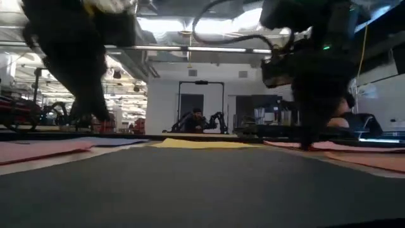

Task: Organize paper
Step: Stack the black paper on top of the other black paper

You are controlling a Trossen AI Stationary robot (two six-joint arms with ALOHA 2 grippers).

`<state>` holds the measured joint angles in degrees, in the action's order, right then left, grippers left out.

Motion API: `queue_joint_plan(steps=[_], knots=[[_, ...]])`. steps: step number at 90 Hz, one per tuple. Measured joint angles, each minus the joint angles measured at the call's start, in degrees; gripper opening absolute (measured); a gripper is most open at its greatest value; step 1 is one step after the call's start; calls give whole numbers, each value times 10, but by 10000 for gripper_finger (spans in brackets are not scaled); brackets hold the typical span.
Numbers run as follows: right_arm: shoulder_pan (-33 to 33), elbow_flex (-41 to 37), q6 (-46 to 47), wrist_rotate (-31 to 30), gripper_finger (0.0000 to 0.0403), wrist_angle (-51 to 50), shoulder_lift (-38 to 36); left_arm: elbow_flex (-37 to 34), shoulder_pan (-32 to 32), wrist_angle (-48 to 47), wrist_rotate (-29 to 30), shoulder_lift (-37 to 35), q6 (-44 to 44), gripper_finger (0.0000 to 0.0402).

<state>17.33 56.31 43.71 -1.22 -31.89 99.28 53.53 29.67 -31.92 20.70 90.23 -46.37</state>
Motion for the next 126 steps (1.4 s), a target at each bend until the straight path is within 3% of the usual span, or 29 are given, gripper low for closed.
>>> queue_joint_plan(steps=[19, 31, 61, 126], knots=[[84, 0, 78, 42, 0, 41, -1, 1, 77, 83, -114, 21, -32, 0], [133, 1, 140, 43, 0, 90, 4, 0, 108, 110, -143, 68, -86, 0], [165, 2, 235, 8, 0, 121, 52, 4, 115, 179, -144, 123, -141, 0], [164, 2, 238, 13, 0, 149, 61, 51, 82, 125, -144, 126, -99, 0]])
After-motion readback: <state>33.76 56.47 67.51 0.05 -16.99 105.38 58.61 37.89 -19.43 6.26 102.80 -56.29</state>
